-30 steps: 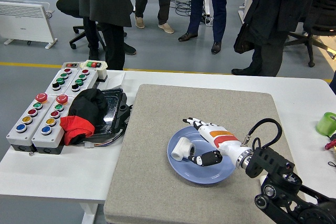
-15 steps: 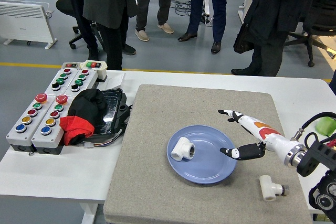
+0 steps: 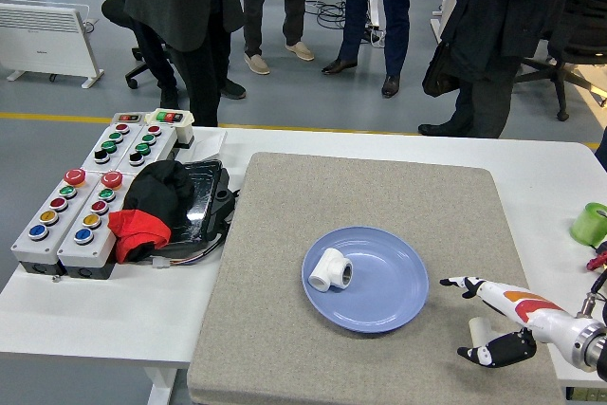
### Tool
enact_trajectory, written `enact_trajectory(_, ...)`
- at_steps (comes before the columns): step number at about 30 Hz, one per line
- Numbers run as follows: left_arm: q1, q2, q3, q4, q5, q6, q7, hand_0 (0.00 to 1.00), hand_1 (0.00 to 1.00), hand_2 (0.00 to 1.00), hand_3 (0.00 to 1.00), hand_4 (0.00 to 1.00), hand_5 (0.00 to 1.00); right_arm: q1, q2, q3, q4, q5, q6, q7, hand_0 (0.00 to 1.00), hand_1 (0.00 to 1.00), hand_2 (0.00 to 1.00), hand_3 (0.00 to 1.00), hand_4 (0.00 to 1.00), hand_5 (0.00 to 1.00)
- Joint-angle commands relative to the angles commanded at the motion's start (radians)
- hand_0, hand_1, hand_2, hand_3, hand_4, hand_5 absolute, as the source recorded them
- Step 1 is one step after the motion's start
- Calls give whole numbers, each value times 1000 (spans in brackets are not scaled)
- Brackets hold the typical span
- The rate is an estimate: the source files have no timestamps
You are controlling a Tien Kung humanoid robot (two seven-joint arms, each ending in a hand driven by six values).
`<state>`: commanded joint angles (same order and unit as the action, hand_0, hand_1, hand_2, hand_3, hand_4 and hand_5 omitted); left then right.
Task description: Pick pipe place plate twice
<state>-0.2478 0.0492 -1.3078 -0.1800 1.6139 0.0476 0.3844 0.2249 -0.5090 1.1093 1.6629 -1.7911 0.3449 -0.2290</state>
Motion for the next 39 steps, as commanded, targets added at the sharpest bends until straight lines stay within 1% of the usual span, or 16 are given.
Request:
enact_trajectory(3, 0, -1, 0, 0, 1, -1, -1, 723, 750, 703, 649, 402, 998, -21, -2, 6, -17, -28, -3, -2, 880, 840, 958, 945, 808, 446)
enact_trajectory(9, 0, -1, 1, 0, 0, -1, -1, 725, 750, 703, 648, 402, 998, -30, 0, 7, -43, -35, -8, -5, 881, 842, 959, 947, 813, 452)
enact_trajectory(10, 0, -2, 1, 0, 0, -1, -1, 723, 750, 702, 648, 401, 998, -30, 1, 5, -47, -36, -11, -5, 858, 833, 952, 941, 816, 464)
enact_trajectory(15, -1, -2, 1, 0, 1, -2, -1, 723, 750, 702, 648, 401, 998, -28, 10, -5, -72, -58, -35, -4, 858, 833, 952, 941, 816, 464)
enact_trajectory(16, -1, -2, 2, 0, 0, -2, -2, 724, 750, 700, 648, 401, 998, -27, 11, -7, -76, -64, -39, -4, 809, 796, 909, 922, 818, 466)
enact_trajectory(21, 0, -2, 2, 0, 0, -2, -2, 724, 750, 700, 648, 401, 998, -28, 14, -13, -90, -76, -53, -2, 809, 796, 909, 922, 818, 466)
enact_trajectory(22, 0, -2, 2, 0, 0, -2, -2, 724, 750, 702, 648, 403, 998, -28, 15, -15, -93, -80, -57, -1, 729, 754, 839, 871, 814, 464)
enact_trajectory(27, 3, -4, 0, 0, 5, -3, -1, 724, 750, 702, 648, 403, 998, -28, 19, -26, -106, -97, -84, 4, 729, 754, 839, 871, 814, 464)
enact_trajectory(28, 4, -4, 0, 0, 5, -3, -1, 724, 750, 701, 648, 403, 998, -28, 20, -27, -107, -99, -85, 5, 544, 636, 704, 822, 794, 439)
enact_trajectory(33, 7, -5, -1, 0, 8, -4, -2, 724, 750, 701, 648, 403, 998, -30, 19, -29, -111, -104, -107, 4, 544, 636, 704, 822, 794, 439)
enact_trajectory(34, 7, -5, 0, 0, 9, -5, -2, 724, 750, 701, 647, 404, 998, -31, 19, -29, -110, -106, -114, 4, 457, 568, 656, 790, 763, 410)
enact_trajectory(39, 9, -6, -2, 0, 13, -8, -3, 724, 750, 701, 647, 404, 998, -32, 18, -27, -104, -107, -135, 6, 457, 568, 656, 790, 763, 410)
